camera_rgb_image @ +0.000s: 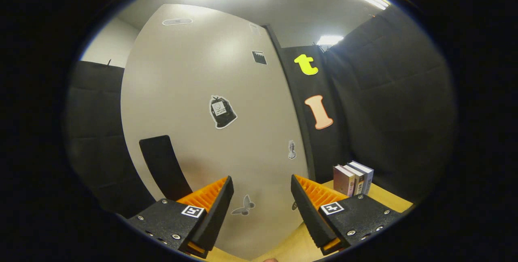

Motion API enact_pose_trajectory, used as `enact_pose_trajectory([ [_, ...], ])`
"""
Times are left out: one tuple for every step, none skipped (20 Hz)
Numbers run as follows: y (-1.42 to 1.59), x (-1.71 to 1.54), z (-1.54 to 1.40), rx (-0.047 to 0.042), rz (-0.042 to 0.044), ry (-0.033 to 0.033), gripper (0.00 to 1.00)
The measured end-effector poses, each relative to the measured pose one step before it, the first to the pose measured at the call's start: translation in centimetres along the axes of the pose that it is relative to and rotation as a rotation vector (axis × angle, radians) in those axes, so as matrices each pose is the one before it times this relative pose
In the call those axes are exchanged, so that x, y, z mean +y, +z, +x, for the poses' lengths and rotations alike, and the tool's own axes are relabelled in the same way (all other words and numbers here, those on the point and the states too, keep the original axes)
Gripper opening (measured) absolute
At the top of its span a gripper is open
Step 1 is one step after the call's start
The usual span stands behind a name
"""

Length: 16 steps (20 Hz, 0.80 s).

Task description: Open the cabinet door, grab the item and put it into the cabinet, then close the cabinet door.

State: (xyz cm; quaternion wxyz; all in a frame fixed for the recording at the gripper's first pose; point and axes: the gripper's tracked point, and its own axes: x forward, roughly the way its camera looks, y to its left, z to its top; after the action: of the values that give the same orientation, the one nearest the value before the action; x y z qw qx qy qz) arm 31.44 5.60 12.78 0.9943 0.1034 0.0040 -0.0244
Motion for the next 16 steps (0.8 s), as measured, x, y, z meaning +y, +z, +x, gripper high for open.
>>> enact_pose_trajectory([
  [-0.217,1.002,0.570,0.00566,-0.00135,0.01597,0.89],
  [-0.207,0.946,0.539,0.00485,-0.00581,0.01296,0.92],
  [-0.230,0.773,0.601,0.00539,-0.00966,0.00985,0.93],
  [-0.446,1.688,1.445,0.00413,-0.01104,0.00681,0.94],
  [-0.492,0.109,0.297,0.00447,-0.00956,0.00986,0.94],
  [-0.209,0.498,0.447,0.00514,-0.00681,0.00931,0.94],
  [-0.037,0.690,0.789,0.00287,-0.00648,0.01000,0.95],
  [0.089,0.588,0.641,0.00544,-0.00528,0.00636,0.95],
  [0.114,0.542,0.361,0.00277,-0.00554,0.00947,0.94],
  [-0.279,0.404,0.057,0.00830,-0.01111,0.00199,0.95],
  [0.290,0.074,0.392,-0.01967,-0.02185,-0.02153,0.94],
  [0.279,0.032,0.299,-0.01935,-0.02410,-0.00602,0.92],
  [-0.037,0.160,0.109,-0.00239,-0.01615,-0.00223,0.93],
  [-0.248,0.096,-0.079,0.00693,-0.00372,0.00336,0.93],
  [-0.210,0.083,-0.174,0.00618,0.00623,0.00463,0.93],
  [-0.065,0.115,-0.242,0.00166,0.01315,0.00611,0.94],
])
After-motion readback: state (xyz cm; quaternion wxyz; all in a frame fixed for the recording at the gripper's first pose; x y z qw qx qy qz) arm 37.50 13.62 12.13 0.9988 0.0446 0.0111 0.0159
